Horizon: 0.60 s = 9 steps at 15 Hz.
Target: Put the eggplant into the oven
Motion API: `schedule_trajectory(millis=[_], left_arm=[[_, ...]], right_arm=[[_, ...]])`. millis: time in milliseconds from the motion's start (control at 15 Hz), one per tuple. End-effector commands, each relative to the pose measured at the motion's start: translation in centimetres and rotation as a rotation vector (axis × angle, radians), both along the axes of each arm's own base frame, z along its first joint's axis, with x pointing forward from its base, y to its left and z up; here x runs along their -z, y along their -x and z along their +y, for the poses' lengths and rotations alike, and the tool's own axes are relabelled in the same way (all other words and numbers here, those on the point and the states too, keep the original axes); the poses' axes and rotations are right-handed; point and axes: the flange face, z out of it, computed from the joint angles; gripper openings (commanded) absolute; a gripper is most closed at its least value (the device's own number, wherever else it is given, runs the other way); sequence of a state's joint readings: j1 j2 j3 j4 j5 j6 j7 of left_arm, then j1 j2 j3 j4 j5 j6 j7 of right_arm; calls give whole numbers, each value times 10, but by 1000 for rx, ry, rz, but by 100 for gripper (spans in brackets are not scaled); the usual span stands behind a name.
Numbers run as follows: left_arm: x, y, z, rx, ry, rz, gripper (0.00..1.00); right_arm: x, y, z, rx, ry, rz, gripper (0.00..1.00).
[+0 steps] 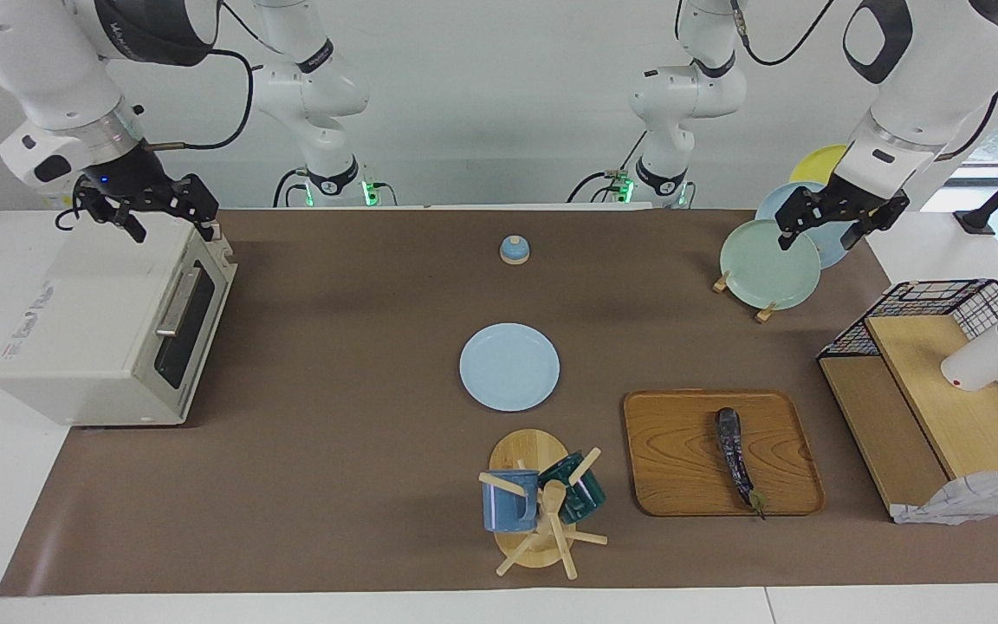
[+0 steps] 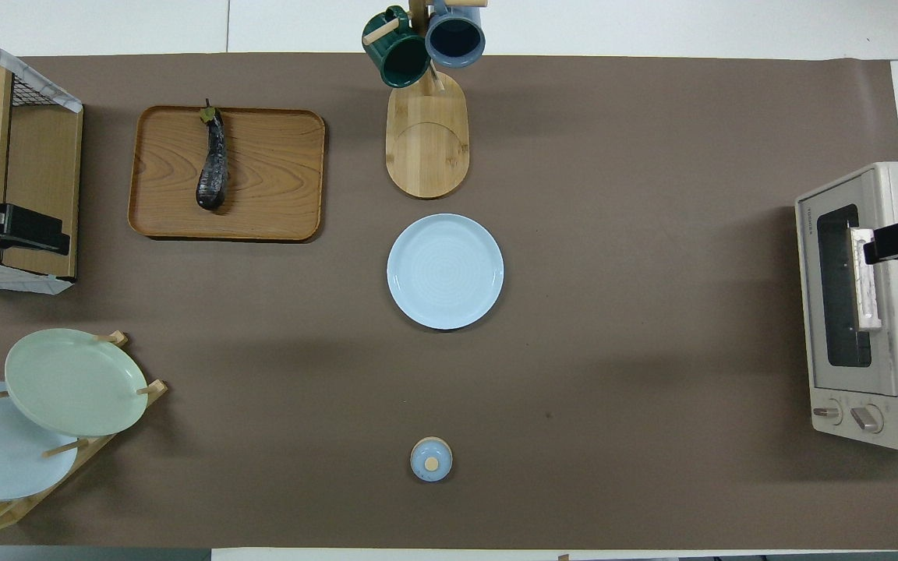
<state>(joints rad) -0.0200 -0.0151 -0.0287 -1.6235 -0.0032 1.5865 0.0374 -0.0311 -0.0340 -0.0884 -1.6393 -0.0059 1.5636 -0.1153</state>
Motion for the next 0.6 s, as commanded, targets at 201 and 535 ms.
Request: schedule_trajectory(millis=[201, 535], left_arm=[[-5, -1, 2, 11, -7, -13, 100], [-5, -1, 1, 12, -7, -13, 100]], right_arm=[[-2, 4, 0, -17, -24, -10, 100], [-2, 4, -1, -25, -26, -8, 100]])
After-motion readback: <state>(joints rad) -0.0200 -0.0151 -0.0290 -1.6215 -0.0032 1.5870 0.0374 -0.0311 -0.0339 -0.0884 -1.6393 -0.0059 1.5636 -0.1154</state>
